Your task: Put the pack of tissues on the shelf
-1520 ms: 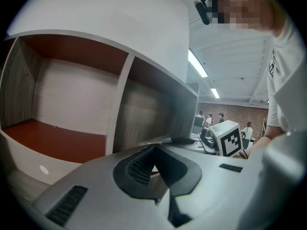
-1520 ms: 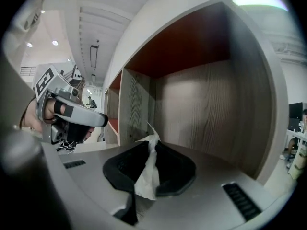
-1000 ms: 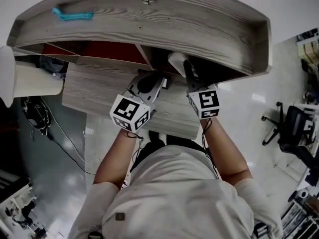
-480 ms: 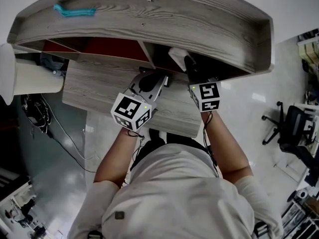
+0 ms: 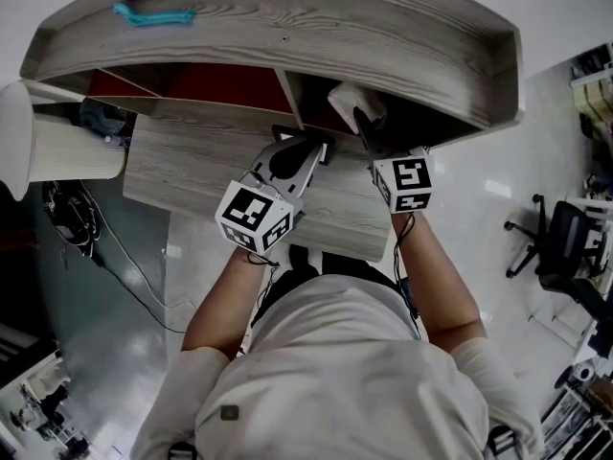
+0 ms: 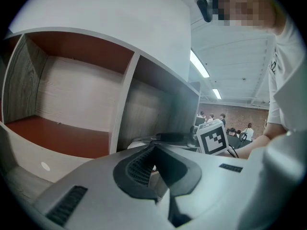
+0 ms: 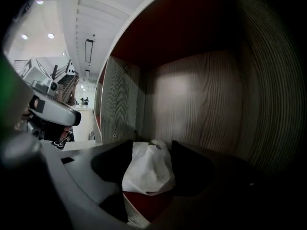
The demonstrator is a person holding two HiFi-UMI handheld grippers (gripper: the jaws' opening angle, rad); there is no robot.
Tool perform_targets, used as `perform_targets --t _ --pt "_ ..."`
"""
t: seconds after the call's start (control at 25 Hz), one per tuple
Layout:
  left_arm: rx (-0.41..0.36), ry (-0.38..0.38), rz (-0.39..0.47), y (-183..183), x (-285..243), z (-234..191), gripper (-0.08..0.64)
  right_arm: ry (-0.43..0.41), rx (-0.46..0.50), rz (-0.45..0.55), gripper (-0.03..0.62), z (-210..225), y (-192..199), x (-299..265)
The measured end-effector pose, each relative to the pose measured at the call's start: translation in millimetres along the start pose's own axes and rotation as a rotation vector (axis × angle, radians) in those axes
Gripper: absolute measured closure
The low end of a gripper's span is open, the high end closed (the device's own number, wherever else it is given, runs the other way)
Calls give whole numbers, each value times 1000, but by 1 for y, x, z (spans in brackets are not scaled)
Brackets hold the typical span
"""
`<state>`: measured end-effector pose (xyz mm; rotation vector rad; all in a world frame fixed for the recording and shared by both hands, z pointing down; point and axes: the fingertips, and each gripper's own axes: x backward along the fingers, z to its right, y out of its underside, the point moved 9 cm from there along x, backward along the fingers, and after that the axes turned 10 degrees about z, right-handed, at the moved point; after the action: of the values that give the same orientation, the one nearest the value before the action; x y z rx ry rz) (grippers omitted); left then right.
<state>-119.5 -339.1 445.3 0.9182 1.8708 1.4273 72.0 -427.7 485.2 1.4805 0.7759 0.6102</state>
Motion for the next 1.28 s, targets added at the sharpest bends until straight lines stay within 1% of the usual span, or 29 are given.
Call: perform_targets --t 0.24,0.4,0.56,0.92,1.28 --pt "-16 14 18 -10 13 5 544 21 9 20 327 -10 -13 14" --pt "-27 29 31 -16 24 12 545 24 1 26 327 -22 -24 26" --pt "-39 46 42 -23 37 18 545 38 14 38 328 -34 -35 40" --pt "-71 87 70 -40 77 34 544 52 28 54 330 -74 -53 84" --pt "-97 142 80 -47 120 52 545 75 34 87 380 -117 -70 133"
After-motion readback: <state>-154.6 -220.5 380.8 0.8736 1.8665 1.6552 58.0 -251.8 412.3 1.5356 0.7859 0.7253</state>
